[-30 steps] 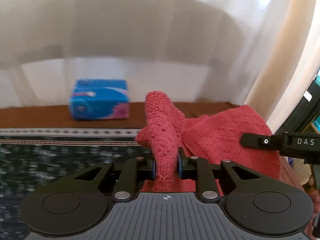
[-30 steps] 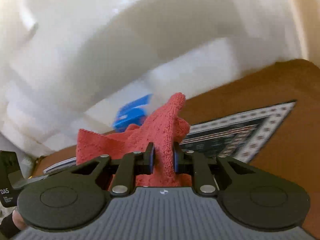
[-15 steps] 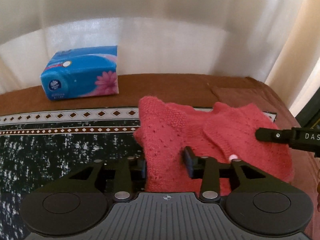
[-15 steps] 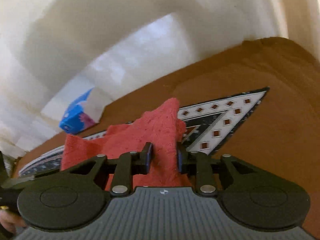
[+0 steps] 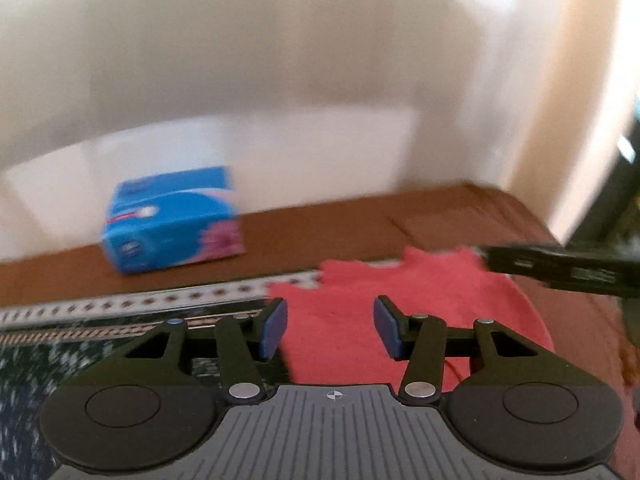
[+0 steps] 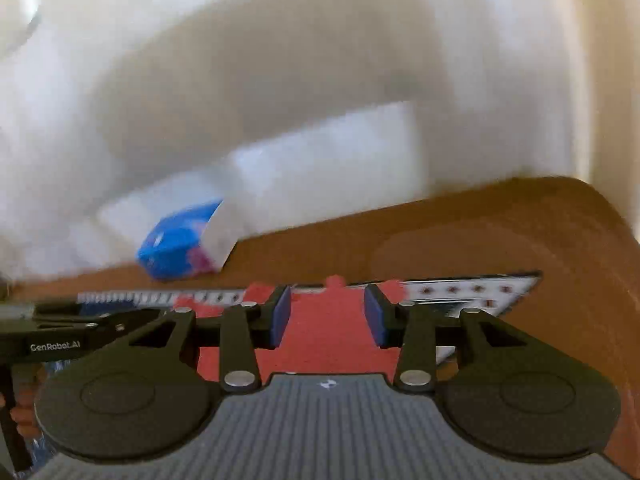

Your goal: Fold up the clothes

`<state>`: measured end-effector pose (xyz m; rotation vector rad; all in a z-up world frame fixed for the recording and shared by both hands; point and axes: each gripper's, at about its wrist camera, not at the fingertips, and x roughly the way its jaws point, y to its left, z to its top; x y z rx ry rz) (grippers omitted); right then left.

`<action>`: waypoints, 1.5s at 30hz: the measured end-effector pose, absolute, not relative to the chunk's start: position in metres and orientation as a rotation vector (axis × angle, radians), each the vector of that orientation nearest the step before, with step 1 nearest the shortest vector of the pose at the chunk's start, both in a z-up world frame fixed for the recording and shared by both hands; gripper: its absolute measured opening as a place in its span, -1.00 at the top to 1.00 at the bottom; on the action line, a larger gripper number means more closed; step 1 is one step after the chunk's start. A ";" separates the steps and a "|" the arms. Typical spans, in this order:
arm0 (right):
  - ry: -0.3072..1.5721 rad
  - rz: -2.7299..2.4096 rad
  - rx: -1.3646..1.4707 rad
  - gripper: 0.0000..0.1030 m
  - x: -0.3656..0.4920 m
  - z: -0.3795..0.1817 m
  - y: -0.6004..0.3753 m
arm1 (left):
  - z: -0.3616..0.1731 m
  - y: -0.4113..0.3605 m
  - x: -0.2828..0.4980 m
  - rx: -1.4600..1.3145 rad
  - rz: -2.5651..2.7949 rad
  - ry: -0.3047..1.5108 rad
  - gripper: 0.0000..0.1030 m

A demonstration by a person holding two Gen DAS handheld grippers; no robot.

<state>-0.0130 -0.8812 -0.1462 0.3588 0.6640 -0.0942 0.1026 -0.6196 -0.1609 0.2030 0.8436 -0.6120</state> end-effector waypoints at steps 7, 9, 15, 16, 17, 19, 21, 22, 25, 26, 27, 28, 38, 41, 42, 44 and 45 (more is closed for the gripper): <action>0.767 -0.136 0.279 0.16 0.007 -0.183 -0.873 | -0.169 -0.638 0.098 0.251 -0.652 0.840 -0.25; 0.766 -0.133 0.266 0.16 0.004 -0.187 -0.873 | -0.173 -0.639 0.098 0.252 -0.643 0.833 -0.28; 0.740 -0.123 0.251 0.16 0.004 -0.193 -0.873 | -0.181 -0.644 0.095 0.259 -0.618 0.791 -0.32; 0.735 -0.123 0.246 0.16 0.004 -0.194 -0.873 | -0.182 -0.644 0.093 0.261 -0.614 0.781 -0.33; 0.730 -0.123 0.242 0.16 0.002 -0.194 -0.873 | -0.182 -0.645 0.092 0.263 -0.609 0.771 -0.33; 0.719 -0.123 0.248 0.15 0.001 -0.194 -0.874 | -0.183 -0.646 0.090 0.258 -0.604 0.757 -0.34; 0.712 -0.123 0.250 0.15 0.002 -0.196 -0.873 | -0.184 -0.646 0.089 0.259 -0.604 0.750 -0.35; 0.709 -0.124 0.249 0.15 0.002 -0.196 -0.873 | -0.184 -0.646 0.089 0.259 -0.604 0.747 -0.35; 0.713 -0.127 0.257 0.15 0.004 -0.196 -0.873 | -0.181 -0.648 0.090 0.267 -0.597 0.761 -0.35; 0.719 -0.128 0.263 0.13 0.005 -0.195 -0.873 | -0.179 -0.649 0.091 0.273 -0.593 0.774 -0.35; 0.730 -0.127 0.273 0.13 0.006 -0.193 -0.874 | -0.175 -0.650 0.092 0.279 -0.585 0.793 -0.37; 0.744 -0.126 0.285 0.12 0.007 -0.191 -0.876 | -0.171 -0.651 0.093 0.283 -0.576 0.812 -0.40; 0.814 -0.087 0.336 0.17 -0.023 -0.153 -0.868 | -0.142 -0.635 0.047 0.309 -0.507 0.909 -0.46; 0.814 -0.090 0.358 0.17 -0.041 -0.142 -0.863 | -0.136 -0.632 0.031 0.256 -0.512 0.934 -0.46; 0.813 -0.093 0.364 0.17 -0.047 -0.138 -0.861 | -0.133 -0.631 0.027 0.240 -0.517 0.937 -0.47; 0.809 -0.099 0.377 0.16 -0.059 -0.132 -0.857 | -0.125 -0.629 0.020 0.216 -0.526 0.930 -0.53; 0.807 -0.102 0.383 0.15 -0.065 -0.128 -0.855 | -0.121 -0.629 0.016 0.216 -0.529 0.917 -0.60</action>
